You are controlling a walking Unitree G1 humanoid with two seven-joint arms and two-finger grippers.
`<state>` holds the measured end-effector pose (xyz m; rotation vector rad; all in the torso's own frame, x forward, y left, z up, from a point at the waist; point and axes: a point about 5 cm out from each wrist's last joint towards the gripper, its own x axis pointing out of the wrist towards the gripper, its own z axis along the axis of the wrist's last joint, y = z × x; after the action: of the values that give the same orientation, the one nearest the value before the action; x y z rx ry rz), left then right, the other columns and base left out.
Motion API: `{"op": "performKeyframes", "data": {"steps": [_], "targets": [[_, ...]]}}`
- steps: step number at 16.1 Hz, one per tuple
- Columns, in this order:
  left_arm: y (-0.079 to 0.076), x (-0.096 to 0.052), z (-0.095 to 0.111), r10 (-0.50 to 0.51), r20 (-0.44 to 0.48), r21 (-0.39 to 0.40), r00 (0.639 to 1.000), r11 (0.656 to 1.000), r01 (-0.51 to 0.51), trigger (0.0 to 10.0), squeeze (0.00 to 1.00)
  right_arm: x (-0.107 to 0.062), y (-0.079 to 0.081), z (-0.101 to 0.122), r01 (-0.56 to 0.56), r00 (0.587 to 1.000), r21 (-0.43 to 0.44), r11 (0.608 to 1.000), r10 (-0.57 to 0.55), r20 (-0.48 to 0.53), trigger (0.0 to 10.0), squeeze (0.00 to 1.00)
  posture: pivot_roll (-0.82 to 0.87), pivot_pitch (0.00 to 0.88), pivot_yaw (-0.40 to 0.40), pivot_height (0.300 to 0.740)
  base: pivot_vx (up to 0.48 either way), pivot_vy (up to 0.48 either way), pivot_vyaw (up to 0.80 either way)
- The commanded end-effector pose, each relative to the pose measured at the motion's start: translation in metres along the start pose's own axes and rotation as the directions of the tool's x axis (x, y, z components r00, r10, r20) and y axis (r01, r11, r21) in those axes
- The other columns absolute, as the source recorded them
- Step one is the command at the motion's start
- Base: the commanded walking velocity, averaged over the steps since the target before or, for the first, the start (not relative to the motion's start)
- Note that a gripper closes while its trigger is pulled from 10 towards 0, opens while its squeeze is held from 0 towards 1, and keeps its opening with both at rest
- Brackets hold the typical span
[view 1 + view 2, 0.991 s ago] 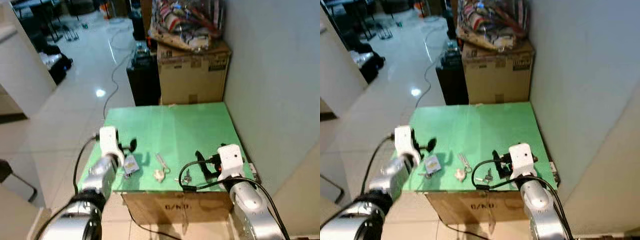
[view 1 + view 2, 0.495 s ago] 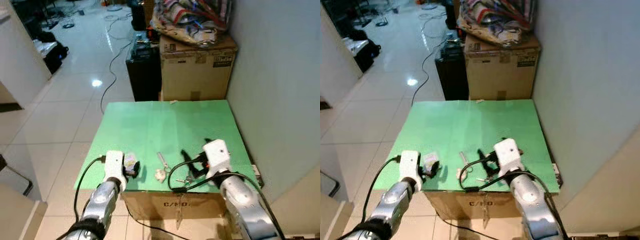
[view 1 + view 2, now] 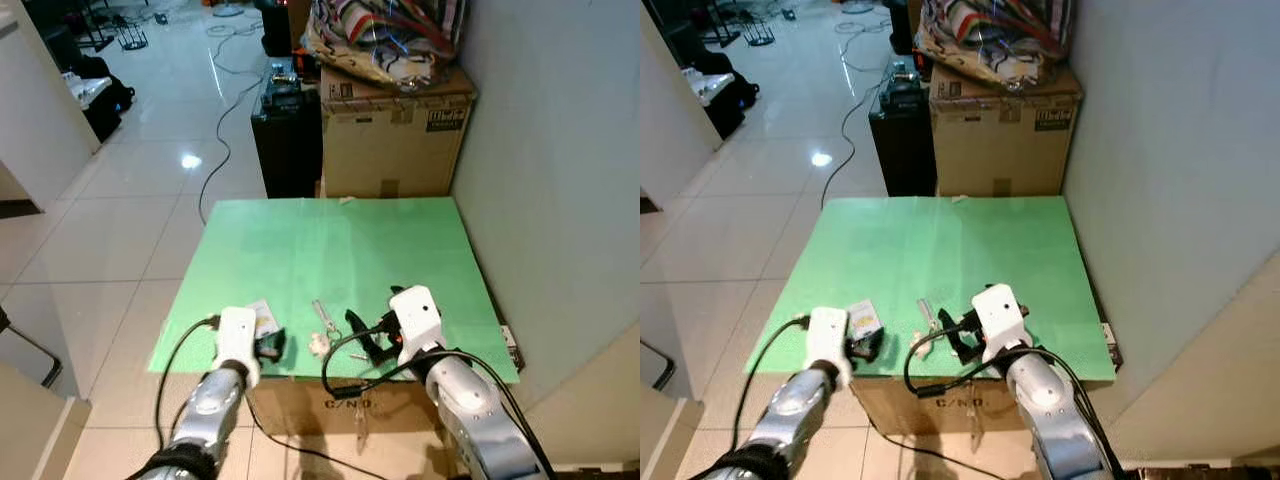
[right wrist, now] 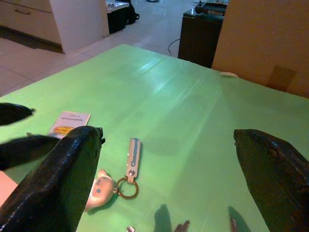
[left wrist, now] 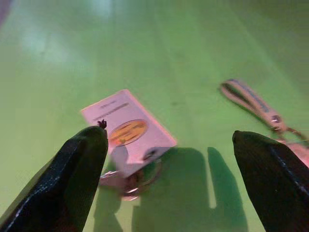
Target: Hang keys on a hook
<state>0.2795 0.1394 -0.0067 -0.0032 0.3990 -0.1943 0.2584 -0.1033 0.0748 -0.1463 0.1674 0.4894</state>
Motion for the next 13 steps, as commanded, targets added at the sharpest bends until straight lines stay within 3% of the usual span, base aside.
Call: {"op": "performKeyframes", "data": {"steps": [1, 6, 13], "targets": [[0.000, 0.003, 0.001, 0.007, -0.022, 0.018, 1.000, 1.000, -0.006, 10.0, 0.00, 0.003, 0.004, 0.000, -0.025, 1.000, -0.010, 1.000, 0.025, -0.005, 10.0, 0.00, -0.27, 0.058, 0.121, 0.740, 0.000, 0.000, 0.00], [0.007, 0.008, 0.006, 0.050, -0.054, 0.028, 0.997, 0.998, -0.049, 10.0, 0.00, 0.003, 0.007, 0.000, -0.019, 1.000, -0.003, 1.000, 0.019, -0.002, 10.0, 0.00, -0.28, 0.061, 0.138, 0.740, 0.000, 0.000, 0.00], [0.005, 0.002, -0.014, 0.049, -0.157, -0.026, 0.986, 0.998, -0.053, 10.0, 0.00, 0.002, 0.008, -0.002, -0.012, 1.000, 0.013, 1.000, 0.012, -0.007, 10.0, 0.00, -0.28, 0.062, 0.147, 0.740, 0.000, 0.000, 0.00]]}}
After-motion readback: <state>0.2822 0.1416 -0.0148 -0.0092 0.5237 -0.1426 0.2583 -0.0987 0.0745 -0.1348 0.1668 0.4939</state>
